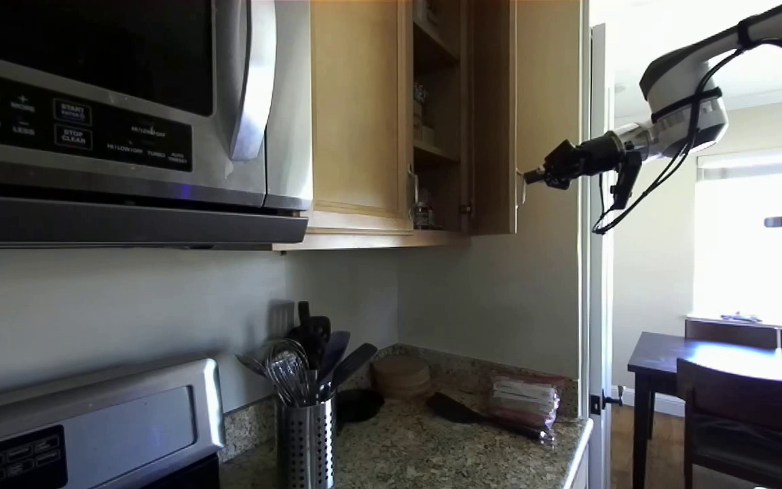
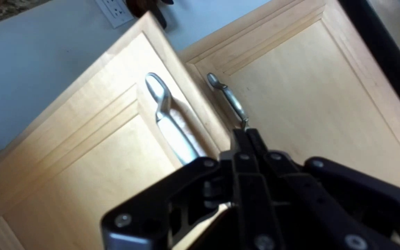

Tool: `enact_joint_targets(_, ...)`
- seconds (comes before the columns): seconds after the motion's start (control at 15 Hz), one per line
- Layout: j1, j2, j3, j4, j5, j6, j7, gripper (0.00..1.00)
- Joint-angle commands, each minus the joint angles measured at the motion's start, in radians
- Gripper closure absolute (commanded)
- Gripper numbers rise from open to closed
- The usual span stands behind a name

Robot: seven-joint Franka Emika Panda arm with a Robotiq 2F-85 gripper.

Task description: Close the right cabinet door

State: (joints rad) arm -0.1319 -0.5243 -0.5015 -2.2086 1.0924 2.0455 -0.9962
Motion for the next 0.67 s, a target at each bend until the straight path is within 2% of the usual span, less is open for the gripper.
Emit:
enact_joint_targets(0.0, -0.038, 0.009, 0.024, 0.013, 0.044, -0.083, -0.027, 0.95)
enact_joint_targets(0.33, -0.126, 0.013, 0.045, 0.014, -0.056, -0.041, -0.035, 0.95)
enact_joint_targets(0.6, -0.176, 0.037, 0.053, 0.01, -0.121, 0.049, -0.03, 0.95)
